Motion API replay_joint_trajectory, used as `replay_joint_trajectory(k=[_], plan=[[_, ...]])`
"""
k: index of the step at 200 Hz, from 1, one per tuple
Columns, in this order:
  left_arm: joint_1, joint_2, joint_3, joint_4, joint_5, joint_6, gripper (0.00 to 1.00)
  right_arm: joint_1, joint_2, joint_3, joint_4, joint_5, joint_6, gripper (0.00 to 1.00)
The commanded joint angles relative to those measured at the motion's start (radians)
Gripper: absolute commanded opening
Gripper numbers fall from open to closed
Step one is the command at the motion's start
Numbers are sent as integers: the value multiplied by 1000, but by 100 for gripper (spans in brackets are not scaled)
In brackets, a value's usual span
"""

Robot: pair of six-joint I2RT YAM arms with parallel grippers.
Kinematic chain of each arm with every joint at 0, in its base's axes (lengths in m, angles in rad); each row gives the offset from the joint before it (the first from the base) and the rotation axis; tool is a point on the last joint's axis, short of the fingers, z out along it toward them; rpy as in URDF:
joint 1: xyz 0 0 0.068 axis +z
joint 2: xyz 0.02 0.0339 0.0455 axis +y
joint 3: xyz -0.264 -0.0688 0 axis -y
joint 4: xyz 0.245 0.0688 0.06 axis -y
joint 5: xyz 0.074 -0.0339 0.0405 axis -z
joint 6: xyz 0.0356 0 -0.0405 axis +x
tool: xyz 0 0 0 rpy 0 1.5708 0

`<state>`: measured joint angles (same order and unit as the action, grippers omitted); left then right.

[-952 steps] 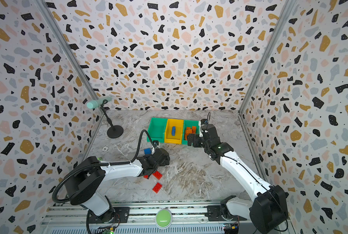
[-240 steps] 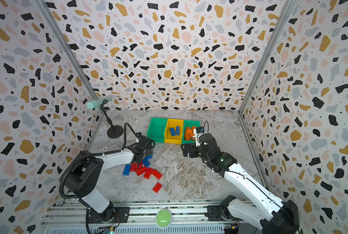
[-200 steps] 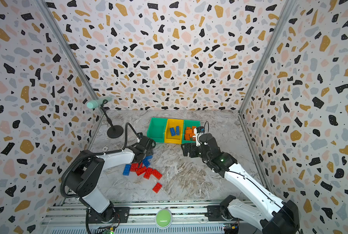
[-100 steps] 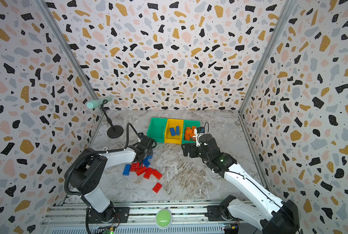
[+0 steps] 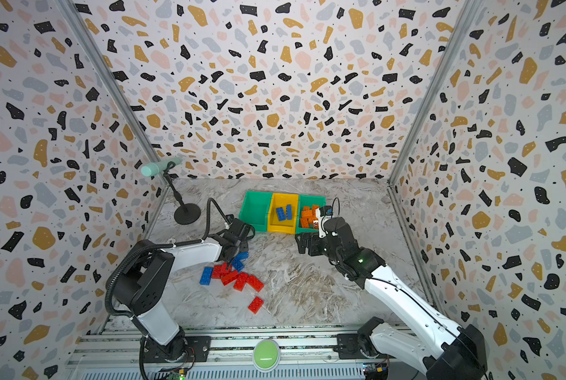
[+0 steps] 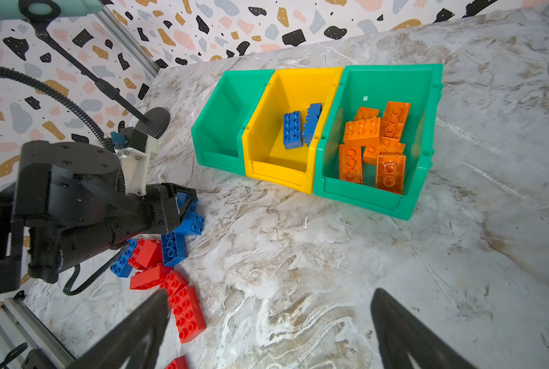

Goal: Sort the legos into containers by color
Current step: Pick up the lego from the center of the table, then place the lego in the container.

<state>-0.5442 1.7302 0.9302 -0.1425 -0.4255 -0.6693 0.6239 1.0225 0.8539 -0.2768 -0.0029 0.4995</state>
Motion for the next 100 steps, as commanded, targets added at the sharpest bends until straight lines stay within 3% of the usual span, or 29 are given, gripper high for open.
replay_joint_trajectory(k=[1, 56, 100], plan=[[-1, -16, 52, -40, -1, 27, 41, -4, -19, 11, 3, 11, -10, 99], [-74, -48, 212, -122, -30, 69, 40, -3, -7, 12, 15, -20, -8, 99], [-130, 64, 462, -167, -28, 98, 42, -4, -28, 19, -4, -47, -9, 99]])
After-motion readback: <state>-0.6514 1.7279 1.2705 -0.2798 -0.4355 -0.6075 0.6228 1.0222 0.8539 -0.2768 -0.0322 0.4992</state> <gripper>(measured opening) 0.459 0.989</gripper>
